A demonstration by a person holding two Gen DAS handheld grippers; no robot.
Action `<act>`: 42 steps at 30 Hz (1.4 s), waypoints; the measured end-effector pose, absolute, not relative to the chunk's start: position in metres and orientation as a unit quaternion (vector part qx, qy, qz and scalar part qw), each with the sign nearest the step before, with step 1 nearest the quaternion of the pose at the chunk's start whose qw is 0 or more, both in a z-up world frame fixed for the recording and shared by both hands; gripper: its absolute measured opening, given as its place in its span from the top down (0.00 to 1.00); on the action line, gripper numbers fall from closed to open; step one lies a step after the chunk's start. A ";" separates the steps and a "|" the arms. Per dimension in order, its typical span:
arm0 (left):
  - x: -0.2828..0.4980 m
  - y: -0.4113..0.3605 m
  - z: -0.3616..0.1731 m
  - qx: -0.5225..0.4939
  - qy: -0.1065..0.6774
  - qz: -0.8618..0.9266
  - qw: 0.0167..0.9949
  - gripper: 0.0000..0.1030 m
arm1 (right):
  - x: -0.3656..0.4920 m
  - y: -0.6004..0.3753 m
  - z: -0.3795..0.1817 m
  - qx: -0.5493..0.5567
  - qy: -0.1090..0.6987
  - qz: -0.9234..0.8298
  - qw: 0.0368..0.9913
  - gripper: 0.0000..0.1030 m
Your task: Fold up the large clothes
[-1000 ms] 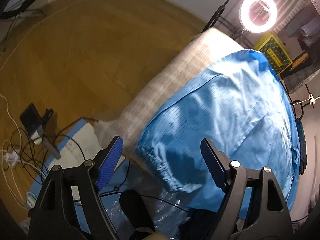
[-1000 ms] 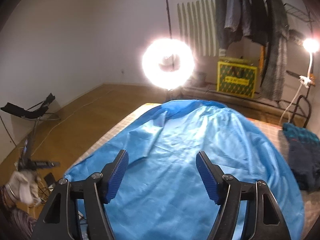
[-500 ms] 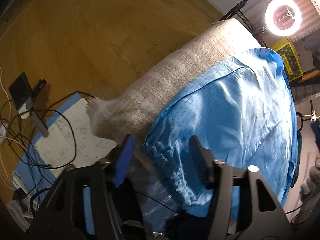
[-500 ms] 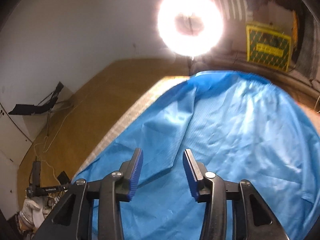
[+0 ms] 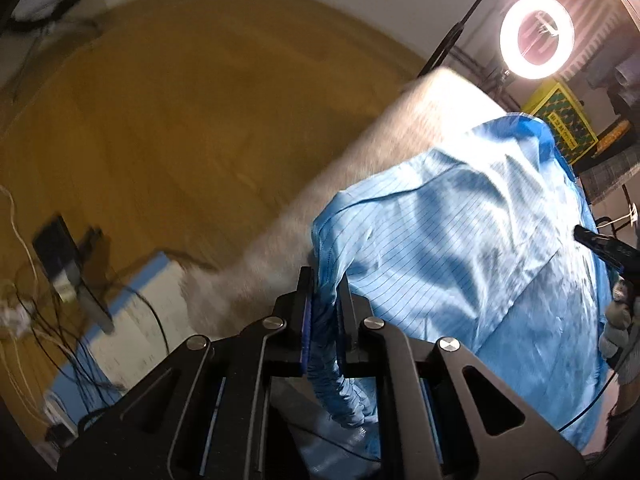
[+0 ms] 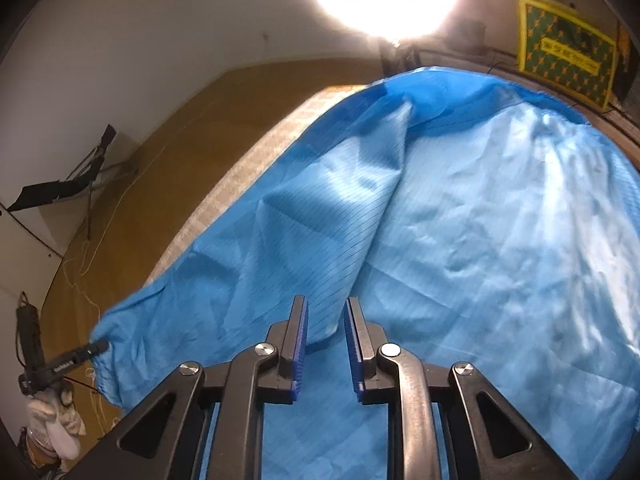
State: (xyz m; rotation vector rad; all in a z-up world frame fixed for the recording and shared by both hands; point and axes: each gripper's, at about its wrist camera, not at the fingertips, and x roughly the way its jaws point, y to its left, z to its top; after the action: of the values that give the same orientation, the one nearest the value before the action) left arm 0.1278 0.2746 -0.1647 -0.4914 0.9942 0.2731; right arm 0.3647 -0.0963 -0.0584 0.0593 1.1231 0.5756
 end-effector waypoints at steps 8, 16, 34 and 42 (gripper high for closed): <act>0.116 0.285 -0.079 -0.199 0.362 0.127 0.902 0.94 | 0.388 -0.059 -0.100 0.029 0.570 0.271 0.775 0.89; 0.097 0.260 -0.003 -0.123 0.276 0.112 0.947 0.94 | 0.427 -0.005 -0.117 0.088 0.552 0.293 0.776 0.89; 0.050 0.159 -0.058 0.029 0.350 -0.044 0.935 0.94 | 0.421 -0.126 -0.045 0.177 0.480 0.285 0.810 0.36; 0.026 0.115 -0.076 0.131 0.393 -0.122 0.902 0.94 | 0.460 -0.118 -0.060 0.243 0.494 0.286 0.784 0.36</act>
State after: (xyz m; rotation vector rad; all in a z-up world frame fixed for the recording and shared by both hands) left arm 0.0261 0.1151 -0.0763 0.2703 0.8130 -0.2529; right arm 0.4602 -0.1181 -0.0604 0.5252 1.0652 0.6166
